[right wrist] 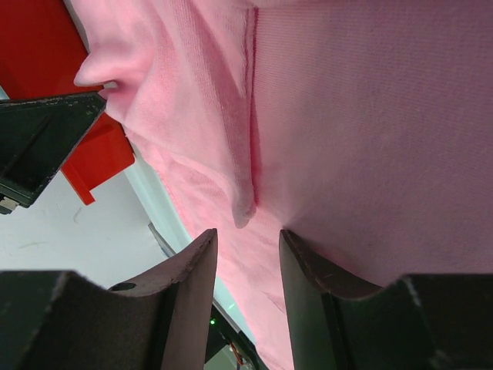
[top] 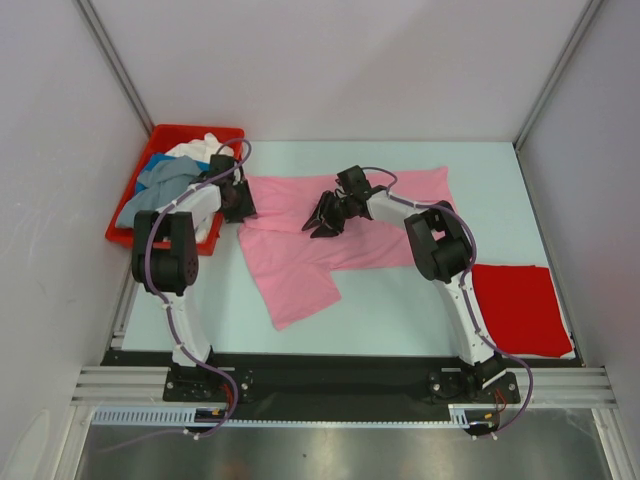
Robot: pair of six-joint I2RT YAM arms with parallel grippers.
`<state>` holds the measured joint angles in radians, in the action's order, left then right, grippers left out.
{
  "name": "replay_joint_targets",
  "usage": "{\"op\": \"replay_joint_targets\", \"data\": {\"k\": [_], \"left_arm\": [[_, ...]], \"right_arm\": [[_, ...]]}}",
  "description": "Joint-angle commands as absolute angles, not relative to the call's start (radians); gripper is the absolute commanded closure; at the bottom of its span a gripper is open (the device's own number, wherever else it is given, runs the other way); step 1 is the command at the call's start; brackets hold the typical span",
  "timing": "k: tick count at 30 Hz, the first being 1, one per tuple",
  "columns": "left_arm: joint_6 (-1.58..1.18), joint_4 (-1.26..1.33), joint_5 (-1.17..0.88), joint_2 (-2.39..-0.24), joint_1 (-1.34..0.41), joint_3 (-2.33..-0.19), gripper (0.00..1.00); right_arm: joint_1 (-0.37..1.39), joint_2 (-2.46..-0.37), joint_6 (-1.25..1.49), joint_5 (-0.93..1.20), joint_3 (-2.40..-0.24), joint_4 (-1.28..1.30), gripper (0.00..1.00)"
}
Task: Fold and stack the t-shirts
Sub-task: Fold the tshirt
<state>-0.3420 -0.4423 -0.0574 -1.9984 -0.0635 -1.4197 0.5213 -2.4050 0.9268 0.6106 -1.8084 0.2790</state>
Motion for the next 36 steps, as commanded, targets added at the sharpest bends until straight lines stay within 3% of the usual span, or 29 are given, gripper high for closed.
{"op": "replay_joint_targets", "data": {"k": [1, 7, 17, 30, 32, 33, 34, 36], "left_arm": [[-0.324, -0.427, -0.095, -2.005, -0.067, -1.454, 0.51], [-0.336, -0.408, -0.121, -2.000, -0.069, -1.445, 0.59], [-0.353, -0.446, -0.104, -1.987, -0.071, -1.443, 0.83], [-0.382, -0.509, -0.124, -1.971, -0.069, -1.456, 0.87], [-0.388, -0.520, -0.133, -1.967, -0.069, -1.457, 0.87], [-0.396, -0.526, -0.140, -1.964, -0.068, -1.457, 0.87], [-0.399, -0.541, -0.143, -1.962, -0.069, -1.462, 0.87], [-0.406, -0.560, -0.149, -1.959, -0.067, -1.465, 0.88]], "right_arm": [[0.515, -2.419, 0.919, 0.601, -1.825, 0.282, 0.56], [0.517, -2.418, 0.917, 0.592, -1.825, 0.284, 0.57], [0.525, -2.428, 0.922, 0.584, -1.832, 0.281, 0.61], [0.525, -2.480, 0.965, 0.591, -1.904, 0.261, 0.76], [0.525, -2.480, 0.968, 0.595, -1.910, 0.250, 0.80], [0.525, -2.482, 0.971, 0.601, -1.913, 0.245, 0.84], [0.522, -2.480, 0.983, 0.606, -1.914, 0.244, 0.96], [0.519, -2.468, 0.992, 0.617, -1.917, 0.247, 1.00]]}}
